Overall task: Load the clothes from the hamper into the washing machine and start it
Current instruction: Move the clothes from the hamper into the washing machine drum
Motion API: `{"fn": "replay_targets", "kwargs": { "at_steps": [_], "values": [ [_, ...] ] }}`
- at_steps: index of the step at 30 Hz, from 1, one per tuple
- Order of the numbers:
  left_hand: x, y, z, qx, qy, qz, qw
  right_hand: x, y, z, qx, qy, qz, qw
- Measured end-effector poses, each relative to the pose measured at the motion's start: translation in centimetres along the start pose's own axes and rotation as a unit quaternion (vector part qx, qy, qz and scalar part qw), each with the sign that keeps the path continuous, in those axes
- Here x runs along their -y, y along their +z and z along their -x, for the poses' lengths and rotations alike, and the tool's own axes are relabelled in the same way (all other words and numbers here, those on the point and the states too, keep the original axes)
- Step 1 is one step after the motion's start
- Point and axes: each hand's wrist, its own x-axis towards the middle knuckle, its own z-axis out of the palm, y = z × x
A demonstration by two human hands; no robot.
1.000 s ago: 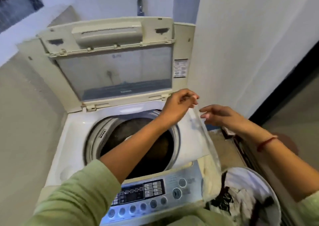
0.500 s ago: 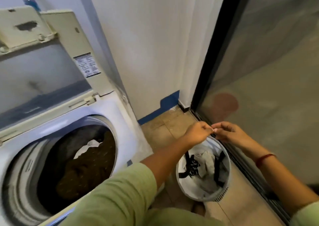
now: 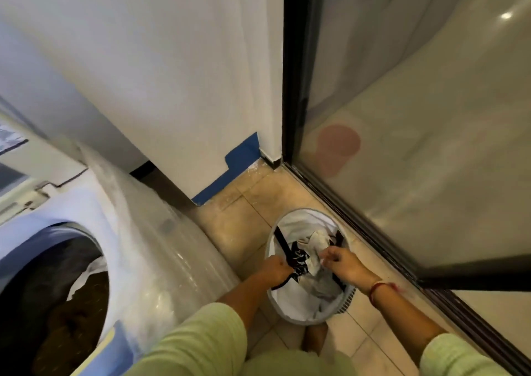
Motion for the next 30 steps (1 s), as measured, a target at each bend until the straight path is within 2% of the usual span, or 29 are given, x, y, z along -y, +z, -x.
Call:
{"fn": "replay_targets", "kwargs": {
  "at_steps": [3, 8, 13, 17, 21, 25, 28, 30],
  "values": [
    [0.9, 2.3, -2.9, 0.013, -0.041, 0.016, 0.999, -3.8, 1.5, -2.8, -0.003, 0.022, 0.019, 1.0],
    [2.6, 7.3, -9.6, 0.016, -0.049, 0.013, 0.999, -11.6, 4.3, -9.2, 0.008, 0.058, 0.012, 0.998],
    [5.4, 12.0, -17.6, 0.029, -0.056, 0.026, 0.998, -17.3, 7.0, -14.7, -0.019, 0.058, 0.055, 0.997],
    [8.9, 15.9, -24.2, 0.057, -0.06, 0.001, 0.997, -22.7, 9.8, -20.4, 0.0, 0.06, 0.096, 0.994],
    [12.5, 19.1, -28.9, 0.033, -0.054, 0.001, 0.998, -26.4, 12.6, -26.4, 0.015, 0.044, 0.123, 0.991],
    [14.5, 21.3, -32.0, 0.019, -0.038, 0.028, 0.999, -28.4, 13.9, -31.4, -0.037, 0.031, 0.169, 0.984],
    [15.1, 22.0, -33.5, 0.006, -0.024, 0.039, 0.999, -29.9, 13.4, -34.3, -0.123, 0.106, 0.158, 0.974],
    [14.9, 22.0, -33.5, 0.007, -0.024, 0.052, 0.998, -29.6, 12.4, -34.3, -0.116, 0.116, 0.205, 0.965]
  ]
}}
